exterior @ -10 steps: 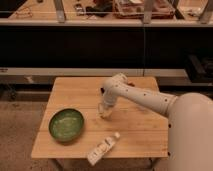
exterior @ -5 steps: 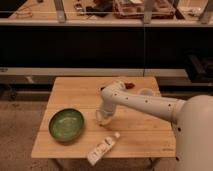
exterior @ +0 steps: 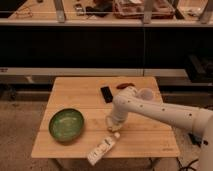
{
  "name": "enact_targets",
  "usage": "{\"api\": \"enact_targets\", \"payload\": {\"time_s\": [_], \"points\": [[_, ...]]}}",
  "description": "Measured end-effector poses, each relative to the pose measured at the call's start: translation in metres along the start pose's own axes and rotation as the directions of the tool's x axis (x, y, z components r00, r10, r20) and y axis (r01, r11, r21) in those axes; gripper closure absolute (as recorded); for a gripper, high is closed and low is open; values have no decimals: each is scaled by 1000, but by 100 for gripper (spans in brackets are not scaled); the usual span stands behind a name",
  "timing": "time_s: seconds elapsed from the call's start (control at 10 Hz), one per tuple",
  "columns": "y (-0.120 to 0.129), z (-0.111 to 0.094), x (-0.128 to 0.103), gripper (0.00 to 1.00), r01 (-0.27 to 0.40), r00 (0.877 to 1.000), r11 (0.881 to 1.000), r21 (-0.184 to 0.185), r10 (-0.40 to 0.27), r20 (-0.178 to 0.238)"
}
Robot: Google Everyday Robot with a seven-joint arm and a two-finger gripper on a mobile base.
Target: Wipe the white sponge on the table
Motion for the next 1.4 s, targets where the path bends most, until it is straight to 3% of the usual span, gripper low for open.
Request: {"api": "enact_targets", "payload": {"time_s": [0.3, 0.7, 0.9, 1.1, 1.4], "points": [[-7, -9, 44, 100, -117, 993, 993, 30, 118, -11], [-45, -14, 68, 100, -222, 975, 973, 70, 222, 9], [-68, -14, 60, 100, -232, 973, 969, 81, 231, 22], [-85, -10, 40, 100, -203, 979, 976, 76, 202, 23], [-94, 5, -9, 100, -106, 994, 993, 49, 105, 32]]}}
